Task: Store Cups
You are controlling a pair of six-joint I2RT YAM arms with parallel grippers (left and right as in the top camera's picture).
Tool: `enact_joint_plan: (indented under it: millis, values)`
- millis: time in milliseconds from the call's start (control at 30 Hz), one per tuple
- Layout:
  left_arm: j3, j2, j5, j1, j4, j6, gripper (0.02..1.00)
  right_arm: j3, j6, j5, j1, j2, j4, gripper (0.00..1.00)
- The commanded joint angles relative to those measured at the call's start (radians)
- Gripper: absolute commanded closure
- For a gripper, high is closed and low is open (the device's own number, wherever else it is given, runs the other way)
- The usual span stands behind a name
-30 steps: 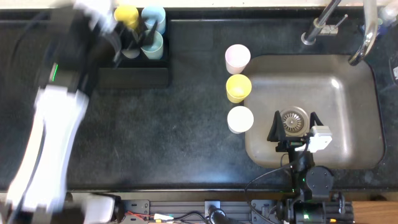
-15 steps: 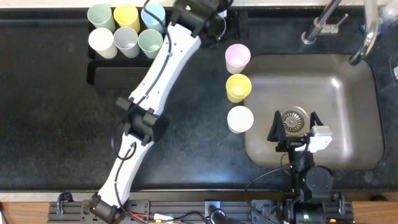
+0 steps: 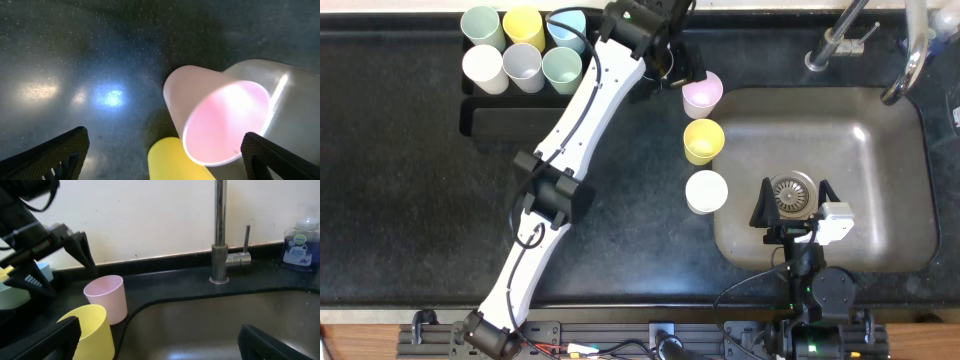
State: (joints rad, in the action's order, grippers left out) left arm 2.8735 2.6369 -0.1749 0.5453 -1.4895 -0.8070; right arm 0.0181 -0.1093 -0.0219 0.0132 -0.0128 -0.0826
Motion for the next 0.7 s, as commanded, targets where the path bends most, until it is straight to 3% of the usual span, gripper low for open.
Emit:
enact_joint_plan:
  millis: [33, 300, 367, 400, 433, 500, 700]
  values:
    - [0.026, 0.047, -0.007, 0.026, -0.007, -0.017, 0.018, -0.013, -0.007, -0.004, 0.000, 0.008, 0.005, 0.003]
    - [0.026, 0.064, 0.013, 0.026, -0.013, -0.013, 0.023, -0.013, -0.007, -0.003, 0.000, 0.008, 0.005, 0.005]
    - [0.026, 0.064, 0.032, 0.026, -0.013, -0.014, 0.213, -0.013, -0.007, -0.004, 0.000, 0.008, 0.005, 0.003]
    - [0.026, 0.064, 0.041, 0.026, -0.012, -0.013, 0.768, -0.013, -0.007, -0.004, 0.000, 0.008, 0.005, 0.003]
    - [0.026, 0.064, 0.043, 0.026, -0.013, -0.013, 0.895, -0.013, -0.007, -0.004, 0.000, 0.008, 0.005, 0.003]
    - [0.026, 0.064, 0.052, 0.026, -0.009, -0.013, 0.982, -0.013, -0.007, -0.004, 0.000, 0.008, 0.005, 0.003]
    - [0.026, 0.064, 0.077, 0.026, 0.000, -0.037, 0.982, -0.013, -0.007, -0.004, 0.000, 0.008, 0.005, 0.005]
